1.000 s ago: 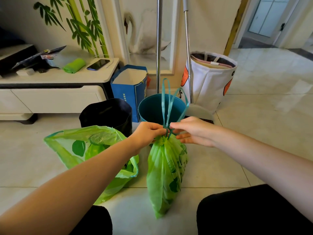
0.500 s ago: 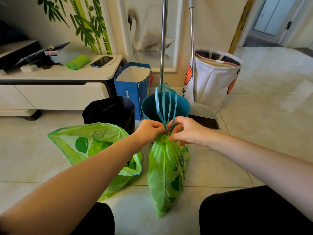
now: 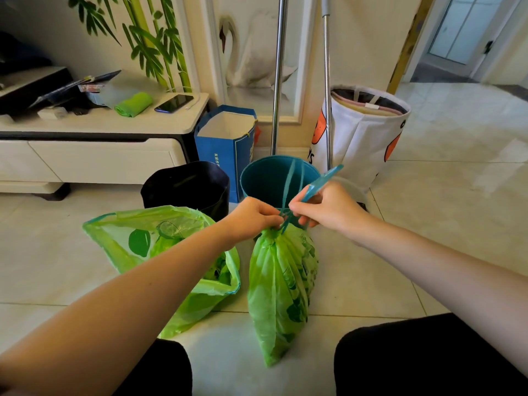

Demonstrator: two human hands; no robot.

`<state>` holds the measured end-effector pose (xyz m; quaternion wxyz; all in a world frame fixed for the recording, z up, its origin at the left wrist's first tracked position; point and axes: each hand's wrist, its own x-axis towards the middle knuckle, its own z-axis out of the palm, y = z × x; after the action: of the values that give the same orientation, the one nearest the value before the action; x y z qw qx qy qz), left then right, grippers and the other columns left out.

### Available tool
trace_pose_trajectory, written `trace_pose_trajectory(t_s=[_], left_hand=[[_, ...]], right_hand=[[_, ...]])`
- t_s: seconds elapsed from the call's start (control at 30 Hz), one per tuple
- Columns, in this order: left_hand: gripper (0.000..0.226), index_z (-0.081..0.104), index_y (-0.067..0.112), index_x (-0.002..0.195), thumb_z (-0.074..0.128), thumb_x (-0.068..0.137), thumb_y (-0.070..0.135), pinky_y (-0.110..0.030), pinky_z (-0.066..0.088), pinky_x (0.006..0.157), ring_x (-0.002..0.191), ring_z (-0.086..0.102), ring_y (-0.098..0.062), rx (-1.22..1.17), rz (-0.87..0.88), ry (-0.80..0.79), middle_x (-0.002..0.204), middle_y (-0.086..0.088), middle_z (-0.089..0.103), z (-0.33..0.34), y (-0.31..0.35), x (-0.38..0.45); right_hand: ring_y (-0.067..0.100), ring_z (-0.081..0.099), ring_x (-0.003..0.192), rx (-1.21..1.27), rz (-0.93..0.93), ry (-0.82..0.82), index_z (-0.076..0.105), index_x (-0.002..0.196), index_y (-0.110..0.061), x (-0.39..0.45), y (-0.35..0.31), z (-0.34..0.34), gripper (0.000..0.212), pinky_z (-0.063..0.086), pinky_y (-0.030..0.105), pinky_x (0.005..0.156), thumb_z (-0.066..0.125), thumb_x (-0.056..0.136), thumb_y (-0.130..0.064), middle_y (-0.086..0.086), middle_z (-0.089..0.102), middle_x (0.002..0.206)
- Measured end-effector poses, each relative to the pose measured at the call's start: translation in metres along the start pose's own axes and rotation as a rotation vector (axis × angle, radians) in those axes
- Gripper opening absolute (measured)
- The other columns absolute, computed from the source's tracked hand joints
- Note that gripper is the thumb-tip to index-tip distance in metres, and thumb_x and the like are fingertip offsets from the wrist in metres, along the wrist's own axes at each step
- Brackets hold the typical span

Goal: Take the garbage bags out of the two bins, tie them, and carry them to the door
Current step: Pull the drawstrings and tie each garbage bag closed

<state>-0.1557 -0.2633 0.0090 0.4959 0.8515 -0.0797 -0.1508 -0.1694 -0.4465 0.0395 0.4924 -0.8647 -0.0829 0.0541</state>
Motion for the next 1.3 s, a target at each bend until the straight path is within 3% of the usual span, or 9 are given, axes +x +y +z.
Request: trace_pose_trajectory(t_s=[0.2, 0.33, 0.4, 0.53, 0.63, 0.87, 1.03, 1.17, 1.3], left_hand=[[0.017, 0.072, 0.011, 0.084, 0.056, 0.088, 0.008, -0.035, 0.049, 0.075, 0.076, 0.059, -0.021, 0.359, 0.136, -0.162, 0.089, -0.010, 0.065, 0.000, 0.014, -0.006], [0.025, 0.068, -0.009, 0.088, 0.066, 0.086, 0.016, -0.042, 0.049, 0.079, 0.078, 0.055, -0.033, 0.296, 0.113, -0.254, 0.093, -0.029, 0.063, 0.002, 0.017, -0.011], [0.033, 0.069, -0.009, 0.085, 0.069, 0.086, 0.024, -0.036, 0.043, 0.073, 0.075, 0.049, -0.024, 0.222, 0.092, -0.267, 0.085, -0.029, 0.061, 0.002, 0.018, -0.014], [0.035, 0.069, -0.010, 0.082, 0.064, 0.091, 0.023, -0.035, 0.042, 0.076, 0.077, 0.051, -0.022, 0.039, 0.053, -0.170, 0.087, -0.017, 0.070, 0.001, 0.015, -0.013], [0.038, 0.070, -0.007, 0.083, 0.062, 0.091, 0.029, -0.032, 0.042, 0.076, 0.078, 0.052, -0.021, -0.075, -0.035, -0.080, 0.081, -0.013, 0.069, -0.002, 0.010, -0.008], [0.020, 0.076, 0.012, 0.090, 0.064, 0.091, 0.027, -0.034, 0.047, 0.088, 0.087, 0.061, -0.017, -0.302, -0.221, -0.034, 0.091, -0.007, 0.072, -0.013, -0.001, 0.000], [0.011, 0.075, 0.005, 0.090, 0.070, 0.085, 0.013, -0.008, 0.048, 0.058, 0.071, 0.066, -0.002, -0.180, -0.063, -0.030, 0.085, -0.005, 0.073, -0.013, 0.001, -0.003], [0.012, 0.076, 0.007, 0.090, 0.075, 0.078, 0.004, -0.012, 0.052, 0.070, 0.076, 0.067, -0.004, -0.025, 0.094, -0.082, 0.086, -0.007, 0.074, -0.014, 0.006, -0.005], [0.016, 0.078, 0.006, 0.089, 0.078, 0.074, 0.002, -0.025, 0.056, 0.077, 0.080, 0.068, -0.018, 0.079, 0.225, -0.093, 0.089, -0.013, 0.075, -0.010, 0.010, -0.008]], right_hand=[[-0.013, 0.058, 0.075, -0.185, -0.194, 0.045, 0.068, 0.069, -0.036, 0.000, -0.006, -0.003, 0.017, 0.039, 0.000, 0.061, 0.066, 0.083, -0.027, -0.022, 0.066, 0.069], [-0.022, 0.053, 0.076, -0.248, -0.249, 0.093, 0.066, 0.073, -0.038, 0.004, 0.000, -0.001, 0.015, 0.036, -0.003, 0.061, 0.066, 0.085, -0.029, -0.026, 0.061, 0.071], [-0.017, 0.057, 0.078, -0.221, -0.236, 0.075, 0.069, 0.080, -0.034, 0.006, 0.002, 0.001, 0.009, 0.039, -0.001, 0.068, 0.065, 0.086, -0.030, -0.024, 0.063, 0.074], [0.009, 0.071, 0.075, -0.119, -0.020, -0.124, 0.066, 0.095, -0.023, 0.010, 0.009, 0.005, 0.021, 0.058, 0.033, 0.078, 0.054, 0.091, -0.040, -0.001, 0.074, 0.082], [0.014, 0.073, 0.064, -0.148, 0.034, -0.258, 0.066, 0.090, -0.019, 0.007, 0.015, 0.005, 0.025, 0.057, 0.026, 0.057, 0.055, 0.091, -0.041, 0.001, 0.074, 0.079], [0.002, 0.063, 0.058, -0.174, -0.084, -0.332, 0.075, 0.076, -0.020, 0.010, 0.016, -0.004, 0.014, 0.051, 0.019, 0.063, 0.068, 0.083, -0.030, -0.007, 0.072, 0.064], [0.002, 0.070, 0.073, -0.196, 0.045, -0.470, 0.075, 0.079, -0.022, 0.010, 0.014, -0.013, 0.033, 0.054, 0.017, 0.062, 0.057, 0.087, -0.050, -0.008, 0.075, 0.076], [0.005, 0.069, 0.076, -0.079, 0.028, -0.309, 0.071, 0.090, -0.027, 0.014, 0.026, -0.008, 0.009, 0.057, 0.026, 0.069, 0.062, 0.089, -0.025, -0.004, 0.073, 0.085], [0.008, 0.065, 0.085, -0.009, 0.011, -0.366, 0.068, 0.095, -0.030, 0.011, 0.031, 0.010, 0.020, 0.054, 0.019, 0.064, 0.068, 0.082, -0.015, -0.003, 0.068, 0.097]])
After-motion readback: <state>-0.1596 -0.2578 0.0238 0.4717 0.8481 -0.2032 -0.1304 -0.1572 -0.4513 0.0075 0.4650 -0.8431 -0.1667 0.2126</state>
